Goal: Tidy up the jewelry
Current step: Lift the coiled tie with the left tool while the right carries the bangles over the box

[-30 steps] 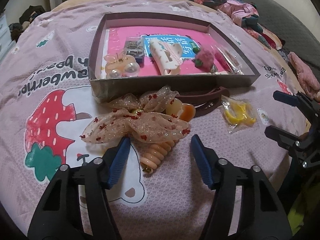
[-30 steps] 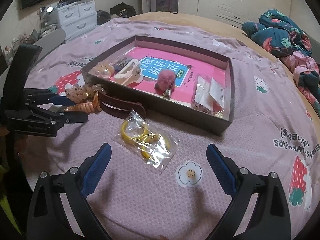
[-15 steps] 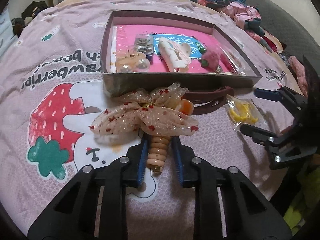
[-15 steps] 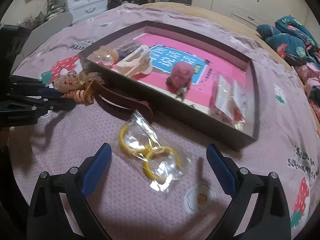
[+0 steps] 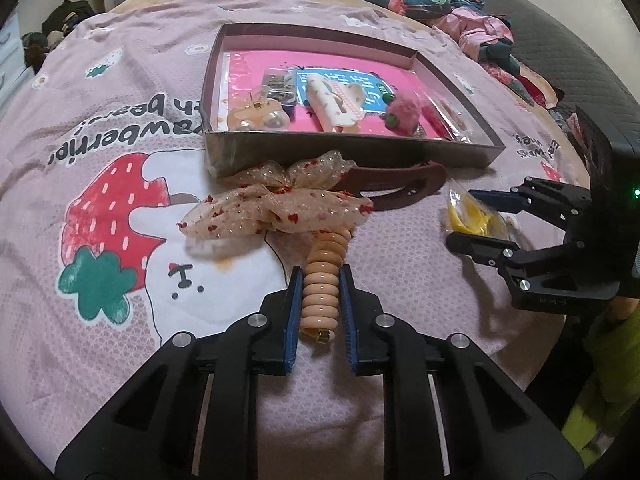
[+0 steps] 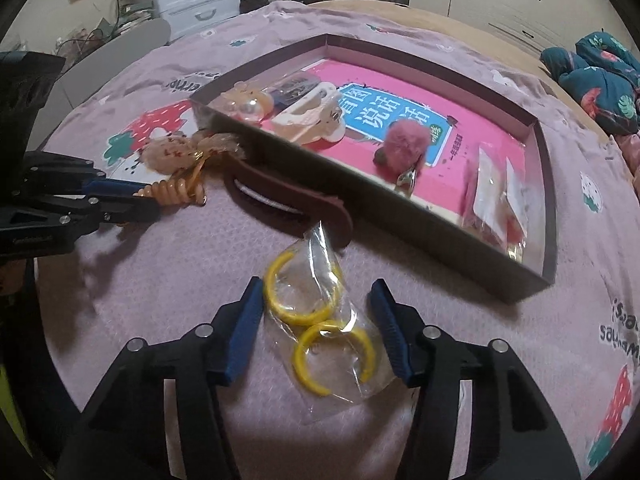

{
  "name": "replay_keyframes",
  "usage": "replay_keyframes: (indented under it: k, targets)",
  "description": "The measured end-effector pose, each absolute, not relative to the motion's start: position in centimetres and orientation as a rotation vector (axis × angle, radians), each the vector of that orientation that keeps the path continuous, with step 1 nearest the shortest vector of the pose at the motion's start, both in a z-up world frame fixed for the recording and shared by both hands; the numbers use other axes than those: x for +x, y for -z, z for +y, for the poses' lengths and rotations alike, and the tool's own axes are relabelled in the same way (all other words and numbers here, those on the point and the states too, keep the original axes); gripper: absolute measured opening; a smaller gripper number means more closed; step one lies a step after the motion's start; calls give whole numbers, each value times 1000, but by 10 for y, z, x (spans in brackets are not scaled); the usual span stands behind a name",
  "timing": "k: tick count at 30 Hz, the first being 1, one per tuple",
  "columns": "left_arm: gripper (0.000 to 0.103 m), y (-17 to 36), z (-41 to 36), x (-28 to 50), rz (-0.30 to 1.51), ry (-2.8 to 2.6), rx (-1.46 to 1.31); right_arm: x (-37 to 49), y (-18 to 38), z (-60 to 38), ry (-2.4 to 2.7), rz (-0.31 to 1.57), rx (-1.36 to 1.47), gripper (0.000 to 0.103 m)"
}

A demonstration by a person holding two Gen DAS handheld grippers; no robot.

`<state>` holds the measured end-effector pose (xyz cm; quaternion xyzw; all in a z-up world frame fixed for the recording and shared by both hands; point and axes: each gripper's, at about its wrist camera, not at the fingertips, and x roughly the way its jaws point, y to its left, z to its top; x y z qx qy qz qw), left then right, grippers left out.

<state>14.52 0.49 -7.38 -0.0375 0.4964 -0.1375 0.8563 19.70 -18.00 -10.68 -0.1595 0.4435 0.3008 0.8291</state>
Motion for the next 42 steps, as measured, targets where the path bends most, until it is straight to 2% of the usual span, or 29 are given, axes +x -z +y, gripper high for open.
replay_keyframes:
  k: [23,42]
  targets:
    - [11,27,-31,104,956,379,-32,131,46,-235,-564,823,-175,53]
    - [11,-3,-46,106,891,406,-24,123,22,-264,-491,764,-124,53]
